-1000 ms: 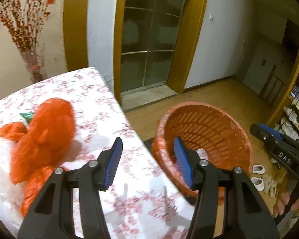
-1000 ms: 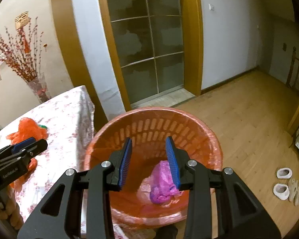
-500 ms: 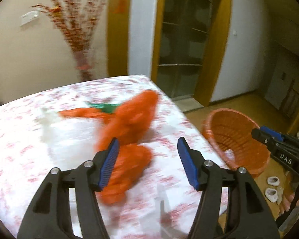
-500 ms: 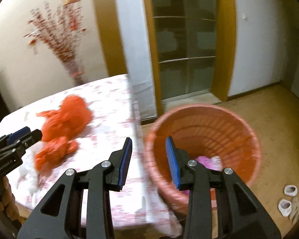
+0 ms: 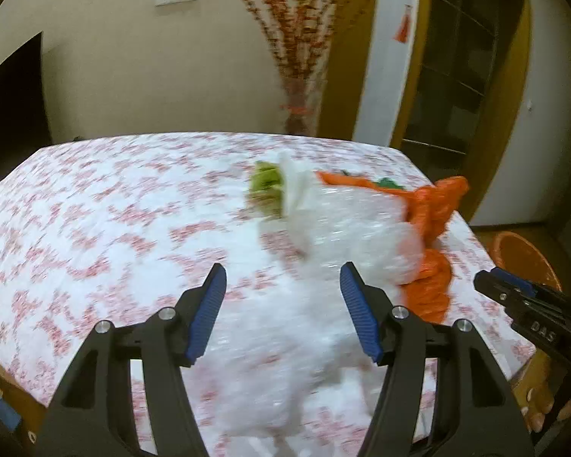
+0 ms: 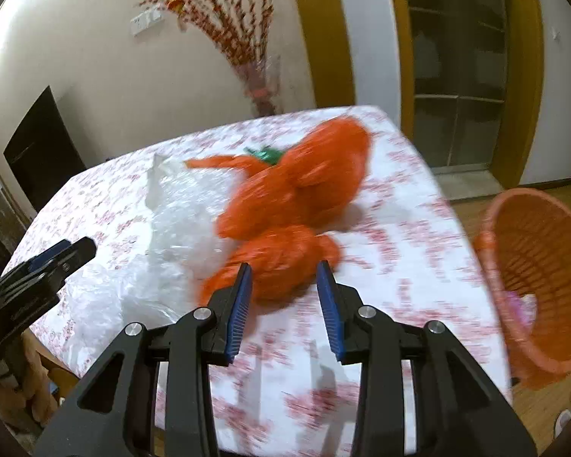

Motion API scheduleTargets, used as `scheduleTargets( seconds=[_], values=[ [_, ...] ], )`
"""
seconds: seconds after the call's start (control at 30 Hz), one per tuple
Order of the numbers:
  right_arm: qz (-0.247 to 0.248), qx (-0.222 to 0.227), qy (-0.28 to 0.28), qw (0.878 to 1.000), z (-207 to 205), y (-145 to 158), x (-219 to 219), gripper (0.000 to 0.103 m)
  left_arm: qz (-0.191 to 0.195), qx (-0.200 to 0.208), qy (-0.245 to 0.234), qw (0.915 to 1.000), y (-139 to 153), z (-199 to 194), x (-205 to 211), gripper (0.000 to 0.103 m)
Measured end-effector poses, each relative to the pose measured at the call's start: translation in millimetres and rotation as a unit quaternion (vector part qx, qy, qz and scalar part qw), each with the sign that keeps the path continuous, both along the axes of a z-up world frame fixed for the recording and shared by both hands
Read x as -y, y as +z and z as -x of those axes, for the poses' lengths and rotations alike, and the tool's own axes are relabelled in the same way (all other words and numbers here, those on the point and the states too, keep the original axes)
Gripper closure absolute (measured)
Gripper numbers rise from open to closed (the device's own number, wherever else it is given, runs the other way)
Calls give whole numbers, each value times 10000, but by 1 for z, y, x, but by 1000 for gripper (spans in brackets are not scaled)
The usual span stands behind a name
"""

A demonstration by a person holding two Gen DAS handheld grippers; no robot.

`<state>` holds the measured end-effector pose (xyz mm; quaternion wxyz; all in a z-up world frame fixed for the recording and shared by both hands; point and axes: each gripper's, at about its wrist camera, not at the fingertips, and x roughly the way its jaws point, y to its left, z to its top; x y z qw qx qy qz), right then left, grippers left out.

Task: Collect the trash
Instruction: 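Move both open tools back over the bag pile on the table, then grasp the orange bag with the right tool while the left tool grasps a clear bag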

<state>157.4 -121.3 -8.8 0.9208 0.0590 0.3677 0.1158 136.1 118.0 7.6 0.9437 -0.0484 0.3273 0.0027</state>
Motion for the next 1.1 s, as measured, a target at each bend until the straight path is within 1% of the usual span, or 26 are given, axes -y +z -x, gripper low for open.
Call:
scheduleTargets(
  seconds=[0.07, 0.13, 0.2, 0.3, 0.37, 0.43, 0.47, 0.5, 0.53, 0.6, 0.83, 1.0, 1.1],
  values=[
    [-42, -96, -26, 9999, -9, -5, -13, 60, 38, -8, 81, 10000, -2, 3, -11, 41],
    [-72, -120, -113, 9998, -14, -8, -20, 50, 83, -20, 131, 9999, -4, 4, -20, 41],
    [-29, -165, -202, 9997, -20, -12, -22, 49, 98, -41, 134, 9999, -6, 6, -22, 41],
    [69, -346, -243, 9991, -30, -22, -29, 49, 106, -86, 86, 9999, -12, 7, -23, 41],
    [155, -507, -276, 9982, -35, -34, -31, 49, 110, -119, 37, 9999, -17, 7, -23, 42],
    [85, -620, -243, 9977, -36, -43, -29, 66, 114, -137, -4, 9998, -21, 7, -23, 41],
    [35, -674, -215, 9975, -36, -47, -27, 68, 111, -146, -30, 9998, -22, 7, -22, 41],
    [16, -667, -209, 9976, -36, -48, -26, 77, 106, -157, -51, 9998, -24, 7, -21, 41],
    [-6, -645, -187, 9977, -35, -49, -24, 83, 104, -167, -70, 9998, -26, 7, -21, 41],
    [-17, -623, -177, 9979, -32, -46, -20, 87, 107, -194, -134, 9997, -28, 8, -19, 41],
    [38, -346, -413, 9985, -14, -34, 6, 90, 133, -252, -464, 9985, -33, 11, 0, 41],
    [47, -315, -534, 9981, -4, -28, 24, 90, 147, -281, -685, 9971, -35, 13, 18, 41],
    [24, -346, -583, 9977, 0, -28, 35, 90, 76, -280, -809, 9963, -37, 15, 33, 41]
  ],
)
